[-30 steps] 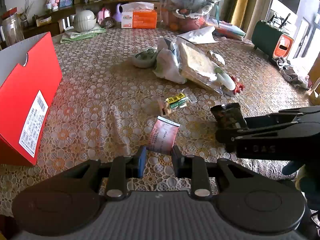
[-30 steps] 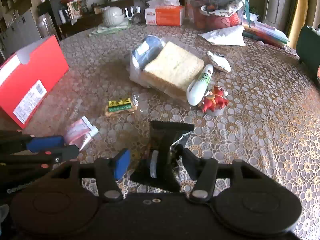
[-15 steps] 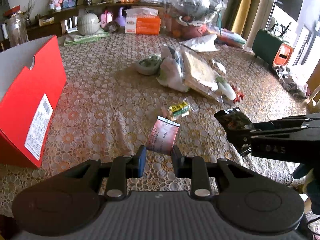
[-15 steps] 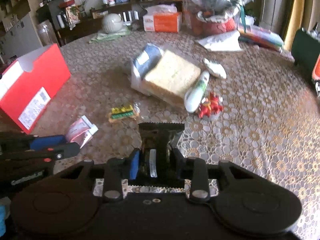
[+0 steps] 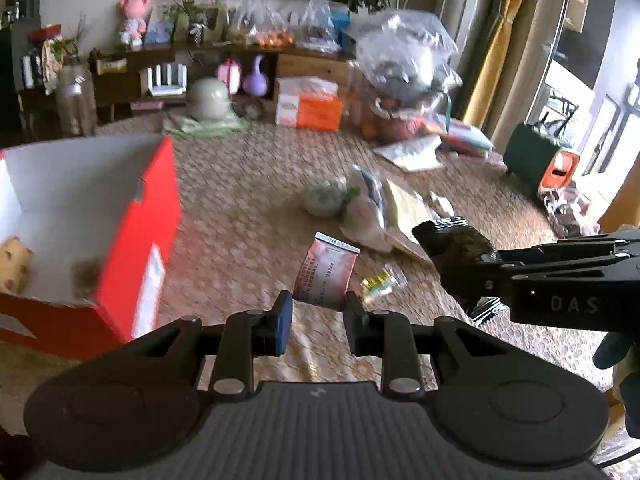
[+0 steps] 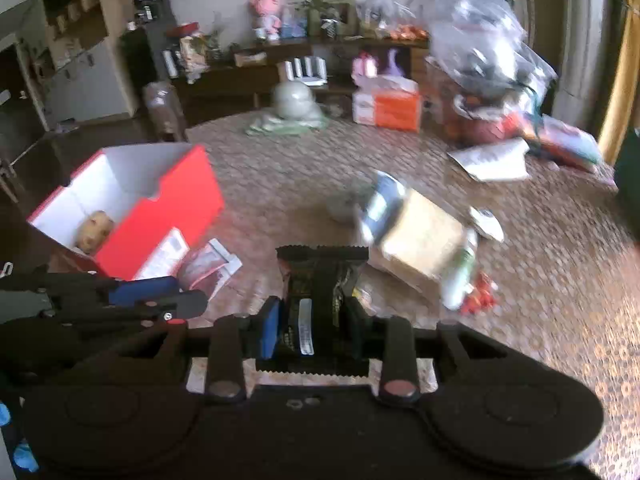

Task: Organize objects
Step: 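Carry the pink packet and black pouch with both grippers into the shoebox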

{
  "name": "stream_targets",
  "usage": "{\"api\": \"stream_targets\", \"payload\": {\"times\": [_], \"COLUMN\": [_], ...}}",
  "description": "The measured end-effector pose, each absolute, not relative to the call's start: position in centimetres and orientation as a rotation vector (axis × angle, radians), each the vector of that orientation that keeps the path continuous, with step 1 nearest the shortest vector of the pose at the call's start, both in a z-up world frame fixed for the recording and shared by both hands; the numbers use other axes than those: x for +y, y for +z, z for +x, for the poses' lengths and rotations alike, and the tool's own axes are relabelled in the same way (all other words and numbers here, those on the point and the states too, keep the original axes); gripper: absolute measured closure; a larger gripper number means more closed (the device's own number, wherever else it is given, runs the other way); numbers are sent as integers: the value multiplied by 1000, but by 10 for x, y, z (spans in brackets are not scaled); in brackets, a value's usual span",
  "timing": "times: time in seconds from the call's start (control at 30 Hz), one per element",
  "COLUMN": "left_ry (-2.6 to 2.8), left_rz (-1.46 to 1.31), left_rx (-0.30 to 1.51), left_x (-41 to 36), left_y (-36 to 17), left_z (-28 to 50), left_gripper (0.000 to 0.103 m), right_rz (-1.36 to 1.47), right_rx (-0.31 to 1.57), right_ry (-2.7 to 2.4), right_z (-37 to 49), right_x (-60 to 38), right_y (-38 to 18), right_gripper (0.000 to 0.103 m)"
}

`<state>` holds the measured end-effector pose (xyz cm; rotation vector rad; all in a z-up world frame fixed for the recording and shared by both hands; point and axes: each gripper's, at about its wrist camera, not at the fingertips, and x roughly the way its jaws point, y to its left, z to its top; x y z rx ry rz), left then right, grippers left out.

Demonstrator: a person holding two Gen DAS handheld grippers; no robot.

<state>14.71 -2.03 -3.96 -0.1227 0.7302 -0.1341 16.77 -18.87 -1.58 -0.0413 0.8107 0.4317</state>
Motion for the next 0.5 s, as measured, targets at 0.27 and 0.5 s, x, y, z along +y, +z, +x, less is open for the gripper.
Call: {"api": "stream_targets", "payload": {"times": [0.27, 0.5], "left_ry": [-88, -15], "left_rz": [-115, -116], "left_rx": [678, 648], "left_x": [23, 70], "left_y": [-10, 4], "left_z": [138, 134], "left_gripper": [77, 77], "right_rz": [-88, -110], "right_rx": [761, 737], "right_ry": [527, 620], "right_z": [171, 175], "right_x": [-129, -77], "right_y": [12, 25], "right_gripper": [69, 69]}}
